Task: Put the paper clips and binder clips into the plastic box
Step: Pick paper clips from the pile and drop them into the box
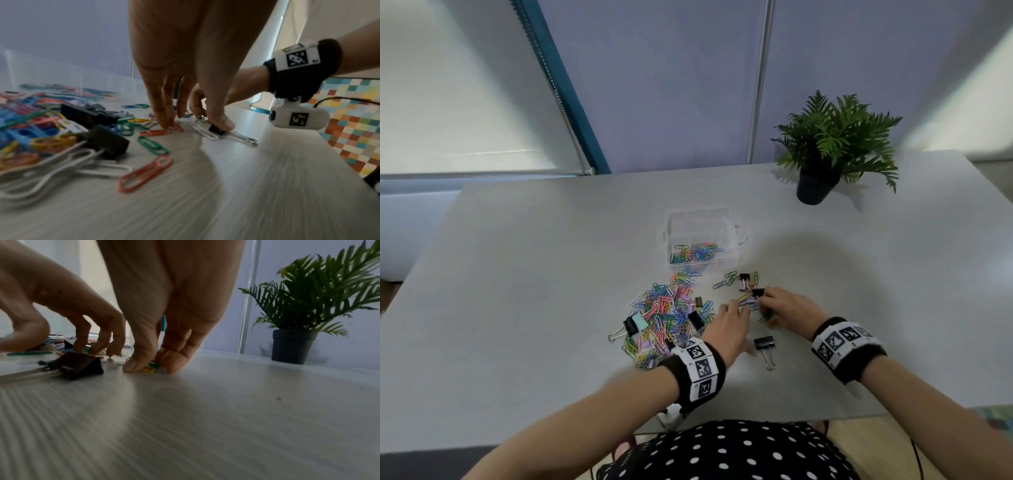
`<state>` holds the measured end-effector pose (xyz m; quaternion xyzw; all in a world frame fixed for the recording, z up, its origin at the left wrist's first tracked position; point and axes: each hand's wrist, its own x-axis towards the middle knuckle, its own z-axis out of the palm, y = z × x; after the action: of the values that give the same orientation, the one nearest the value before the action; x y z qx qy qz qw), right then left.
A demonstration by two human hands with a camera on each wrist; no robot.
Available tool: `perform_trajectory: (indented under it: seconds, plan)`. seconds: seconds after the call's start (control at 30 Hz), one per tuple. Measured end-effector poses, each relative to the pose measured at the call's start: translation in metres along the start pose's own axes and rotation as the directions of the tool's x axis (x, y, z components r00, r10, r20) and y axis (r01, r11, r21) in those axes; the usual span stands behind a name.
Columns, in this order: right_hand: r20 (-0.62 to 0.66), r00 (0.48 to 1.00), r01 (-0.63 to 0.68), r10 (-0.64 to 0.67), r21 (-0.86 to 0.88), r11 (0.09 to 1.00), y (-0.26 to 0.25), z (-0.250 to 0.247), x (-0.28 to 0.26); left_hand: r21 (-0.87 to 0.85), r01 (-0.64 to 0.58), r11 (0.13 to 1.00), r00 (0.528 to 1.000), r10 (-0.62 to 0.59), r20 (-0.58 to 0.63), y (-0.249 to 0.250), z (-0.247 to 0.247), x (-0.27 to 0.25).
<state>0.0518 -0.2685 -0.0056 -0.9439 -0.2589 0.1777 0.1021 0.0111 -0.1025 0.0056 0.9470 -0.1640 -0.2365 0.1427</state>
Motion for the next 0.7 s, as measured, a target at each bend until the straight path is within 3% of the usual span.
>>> perform_trajectory:
  seconds: [0.37, 0.57, 0.7]
  plan:
    - [-0.026, 0.998, -0.052, 0.053, 0.036, 0.998, -0.003, 0.006, -0.003, -0.010, 0.035, 0.999, 0.996, -0.036, -0.076, -0.003, -0.010, 0.004]
    - [-0.104, 0.975, -0.153, 0.195, 0.319, 0.935, 0.006, 0.006, -0.009, -0.037, 0.085, 0.996, 0.992, -0.088, -0.093, -0.003, -0.015, 0.005]
    - [-0.080, 0.950, -0.247, 0.302, 0.397, 0.884, 0.012, 0.004, -0.012, 0.018, 0.088, 0.996, 0.995, -0.087, -0.054, -0.004, -0.016, 0.008]
